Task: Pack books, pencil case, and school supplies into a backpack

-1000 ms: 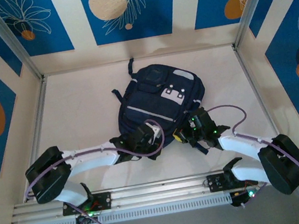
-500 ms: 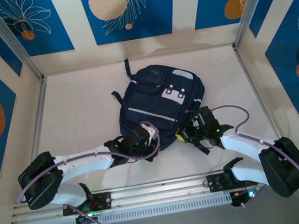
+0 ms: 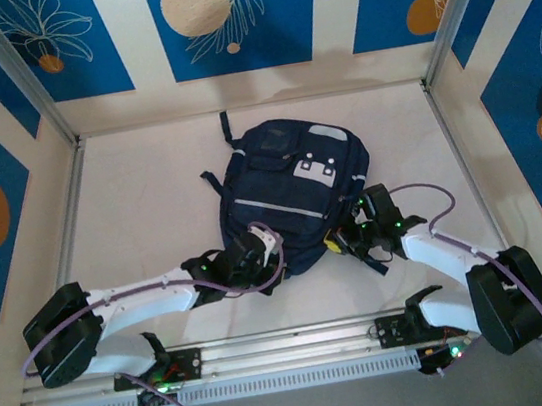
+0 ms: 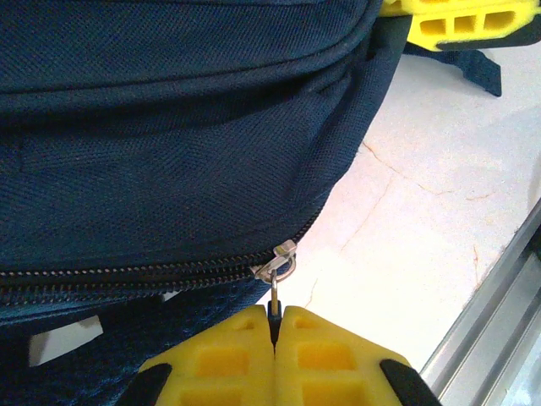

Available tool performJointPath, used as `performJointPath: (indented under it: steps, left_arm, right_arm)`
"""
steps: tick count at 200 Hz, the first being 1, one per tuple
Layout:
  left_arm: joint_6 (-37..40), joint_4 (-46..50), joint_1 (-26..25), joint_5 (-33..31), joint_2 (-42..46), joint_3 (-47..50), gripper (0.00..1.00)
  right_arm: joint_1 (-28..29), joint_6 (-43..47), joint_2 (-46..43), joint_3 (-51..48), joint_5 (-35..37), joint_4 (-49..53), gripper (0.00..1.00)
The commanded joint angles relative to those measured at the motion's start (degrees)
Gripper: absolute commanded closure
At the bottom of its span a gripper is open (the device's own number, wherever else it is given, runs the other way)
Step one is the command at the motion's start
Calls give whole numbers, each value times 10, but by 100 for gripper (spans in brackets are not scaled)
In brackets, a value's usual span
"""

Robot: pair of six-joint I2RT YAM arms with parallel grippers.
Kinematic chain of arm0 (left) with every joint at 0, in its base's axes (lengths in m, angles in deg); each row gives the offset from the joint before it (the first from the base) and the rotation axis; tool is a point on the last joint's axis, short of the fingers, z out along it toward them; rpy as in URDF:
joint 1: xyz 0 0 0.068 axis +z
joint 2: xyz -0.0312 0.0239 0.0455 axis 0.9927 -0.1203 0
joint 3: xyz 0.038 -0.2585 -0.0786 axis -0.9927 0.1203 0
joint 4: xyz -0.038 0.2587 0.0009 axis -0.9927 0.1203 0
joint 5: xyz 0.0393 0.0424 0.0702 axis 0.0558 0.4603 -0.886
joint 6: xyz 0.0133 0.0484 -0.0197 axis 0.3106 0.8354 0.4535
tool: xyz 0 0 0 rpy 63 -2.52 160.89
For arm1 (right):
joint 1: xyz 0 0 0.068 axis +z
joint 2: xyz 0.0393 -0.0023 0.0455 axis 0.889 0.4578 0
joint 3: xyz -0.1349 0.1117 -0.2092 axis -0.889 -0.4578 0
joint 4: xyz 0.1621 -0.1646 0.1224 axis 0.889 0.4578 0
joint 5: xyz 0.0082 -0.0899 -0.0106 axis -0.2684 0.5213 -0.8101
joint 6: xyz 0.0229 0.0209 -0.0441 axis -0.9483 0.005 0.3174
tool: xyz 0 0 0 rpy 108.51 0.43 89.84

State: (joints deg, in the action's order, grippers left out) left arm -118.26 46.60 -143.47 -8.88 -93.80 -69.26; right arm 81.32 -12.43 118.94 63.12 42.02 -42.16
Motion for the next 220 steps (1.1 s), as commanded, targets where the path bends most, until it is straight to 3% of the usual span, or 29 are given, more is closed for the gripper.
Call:
performJointPath:
  steps: [1, 20, 34, 68, 102, 118, 164, 193, 207, 220]
  left_arm:
    - [-1, 51, 3, 17, 2, -5, 100]
    - [1, 43, 3, 25, -7, -13, 100]
    - [5, 41, 3, 31, -12, -20, 100]
    - [2, 29, 3, 43, -22, -27, 100]
    - [3, 19, 2, 57, -35, -42, 100]
    - [7, 19, 0, 61, -38, -50, 100]
    - [12, -3, -12, 93, -45, -64, 100]
    - [19, -8, -22, 110, -50, -70, 100]
    - [22, -6, -26, 116, -53, -75, 100]
    - [21, -3, -27, 117, -53, -78, 100]
  right_arm:
    - [-14, 9, -28, 23, 38, 46, 54]
    - [-6, -29, -81, 9, 38, 82, 38]
    - [5, -67, -119, -8, 36, 93, 34]
    - [55, -181, -190, -56, 56, 66, 34]
    - [95, -217, -166, -70, 74, -3, 39]
    - [99, -222, -140, -74, 72, -32, 45]
    - [104, -212, -73, -58, 83, -95, 76]
    - [98, -198, -54, -48, 81, -103, 87]
    - [83, -183, -52, -43, 71, -93, 100]
    - [60, -164, -56, -37, 61, -73, 100]
